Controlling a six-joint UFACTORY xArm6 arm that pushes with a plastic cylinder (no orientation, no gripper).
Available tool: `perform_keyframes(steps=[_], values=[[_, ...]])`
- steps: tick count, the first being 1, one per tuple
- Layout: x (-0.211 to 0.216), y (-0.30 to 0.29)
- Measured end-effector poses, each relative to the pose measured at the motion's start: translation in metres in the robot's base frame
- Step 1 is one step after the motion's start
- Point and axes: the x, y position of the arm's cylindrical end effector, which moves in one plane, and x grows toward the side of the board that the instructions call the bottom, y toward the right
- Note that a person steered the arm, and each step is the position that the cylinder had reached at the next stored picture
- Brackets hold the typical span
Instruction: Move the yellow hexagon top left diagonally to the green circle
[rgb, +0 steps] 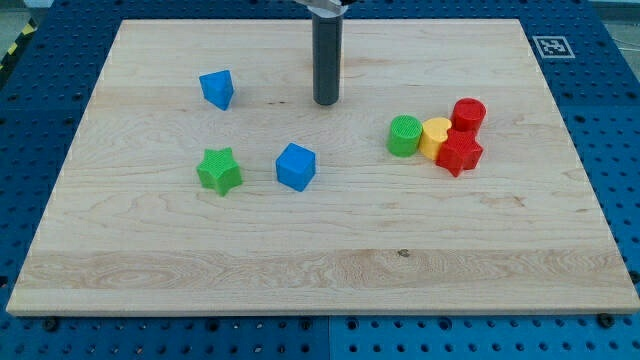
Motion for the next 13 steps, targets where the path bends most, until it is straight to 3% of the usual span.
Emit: perform_keyframes(steps=[3,6,9,11,13], values=[[-0.04,-0.001],[-0.066,-0.067],[-0.16,-0.033],[-0.157,-0.03],[-0.111,-0.03]])
